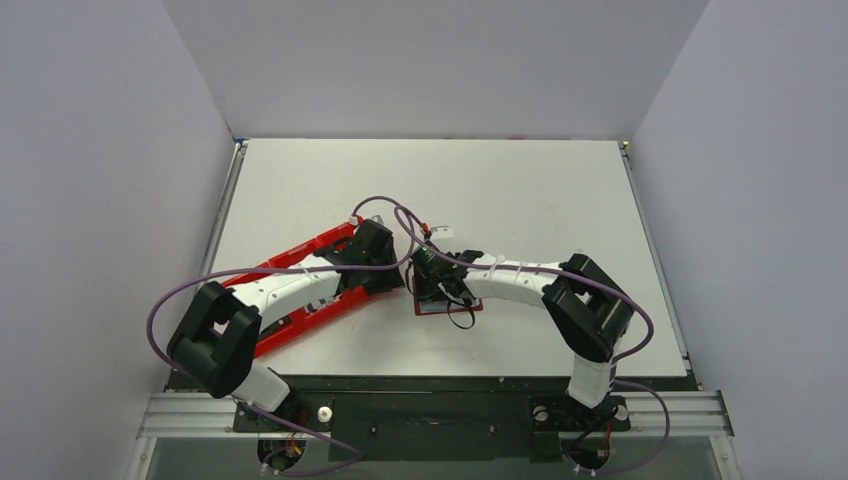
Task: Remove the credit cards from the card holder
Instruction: Open the card holder at the center of the board.
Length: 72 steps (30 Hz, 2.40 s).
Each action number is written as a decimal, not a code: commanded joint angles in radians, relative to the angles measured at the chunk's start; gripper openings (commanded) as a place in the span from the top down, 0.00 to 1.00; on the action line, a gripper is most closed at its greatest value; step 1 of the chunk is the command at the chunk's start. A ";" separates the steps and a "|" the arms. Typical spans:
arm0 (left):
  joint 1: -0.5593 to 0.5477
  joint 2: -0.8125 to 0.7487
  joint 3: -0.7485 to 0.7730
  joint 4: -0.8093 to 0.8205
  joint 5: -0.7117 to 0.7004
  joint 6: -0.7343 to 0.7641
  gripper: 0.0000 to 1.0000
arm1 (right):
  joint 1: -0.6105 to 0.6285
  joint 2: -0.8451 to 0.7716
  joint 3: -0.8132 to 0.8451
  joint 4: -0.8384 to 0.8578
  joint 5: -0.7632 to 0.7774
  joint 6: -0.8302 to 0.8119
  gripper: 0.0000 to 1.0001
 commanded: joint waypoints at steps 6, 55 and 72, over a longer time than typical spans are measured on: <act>-0.005 -0.012 0.007 0.030 0.023 0.020 0.64 | -0.051 -0.103 -0.118 0.214 -0.237 0.019 0.56; -0.024 0.070 0.005 0.080 0.076 0.003 0.67 | -0.061 -0.032 -0.107 0.122 -0.138 0.040 0.48; -0.022 0.073 0.012 0.074 0.075 0.006 0.67 | -0.101 0.020 -0.202 0.257 -0.255 0.056 1.00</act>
